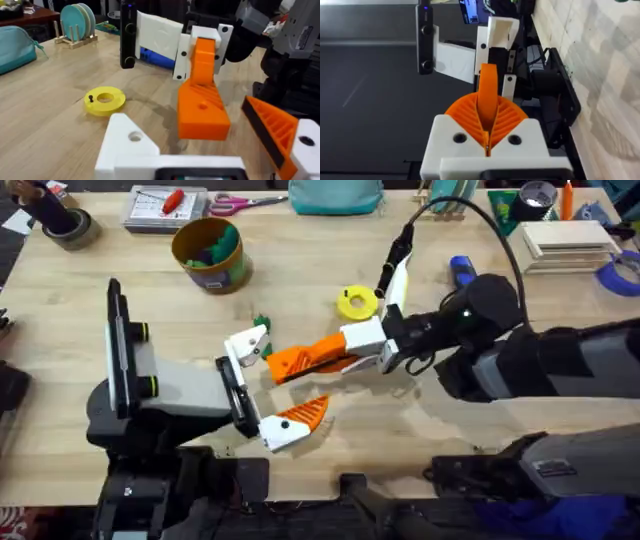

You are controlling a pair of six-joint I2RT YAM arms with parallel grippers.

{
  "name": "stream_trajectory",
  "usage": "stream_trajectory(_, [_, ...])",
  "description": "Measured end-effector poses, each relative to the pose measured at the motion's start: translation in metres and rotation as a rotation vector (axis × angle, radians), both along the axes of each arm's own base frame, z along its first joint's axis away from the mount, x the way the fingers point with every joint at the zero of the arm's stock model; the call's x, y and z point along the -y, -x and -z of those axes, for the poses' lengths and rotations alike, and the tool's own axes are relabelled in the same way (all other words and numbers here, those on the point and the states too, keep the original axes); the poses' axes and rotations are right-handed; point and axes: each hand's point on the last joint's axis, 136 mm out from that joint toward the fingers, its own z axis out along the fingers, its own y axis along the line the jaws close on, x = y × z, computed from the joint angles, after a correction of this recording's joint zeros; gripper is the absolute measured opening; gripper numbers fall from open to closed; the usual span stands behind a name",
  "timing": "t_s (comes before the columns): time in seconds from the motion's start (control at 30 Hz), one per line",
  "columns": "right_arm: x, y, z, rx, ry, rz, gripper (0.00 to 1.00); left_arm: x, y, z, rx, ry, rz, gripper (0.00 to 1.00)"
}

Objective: Pick up the gripper from the table and insert it into the empty holder that is missing its gripper. Then pick up a screw, insert it into the mounting hole, and use the screwdriver to tighten it. Finally, clean up the table by picking up the vegetable and placing it into the bucket.

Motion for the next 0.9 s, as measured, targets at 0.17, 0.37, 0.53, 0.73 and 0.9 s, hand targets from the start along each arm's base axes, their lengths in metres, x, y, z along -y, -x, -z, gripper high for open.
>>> stream_trajectory(0.17, [-0.0031, 0.0017, -0.0004, 0.001, -0.003, 0.0, 0.01, 0.0, 0.0, 0.0, 0.0, 0.0, 0.0, 0.986])
stream_trajectory(0.37, [-0.0055, 0.0012, -0.0008, 0.011, -0.007, 0.011, 0.01, 0.0, 0.0, 0.0, 0.0, 0.0, 0.0, 0.986])
stream_trajectory(0.53, [-0.0064, -0.0006, -0.0005, 0.018, -0.009, 0.023, 0.01, 0.0, 0.0, 0.0, 0.0, 0.0, 0.0, 0.985])
stream_trajectory(0.73, [-0.0068, -0.0026, 0.0004, 0.02, -0.009, 0.034, 0.01, 0.0, 0.0, 0.0, 0.0, 0.0, 0.0, 0.986])
stream_trajectory(0.9, [-0.0071, -0.0032, 0.004, 0.004, 0.004, 0.036, 0.01, 0.0, 0.0, 0.0, 0.0, 0.0, 0.0, 0.986])
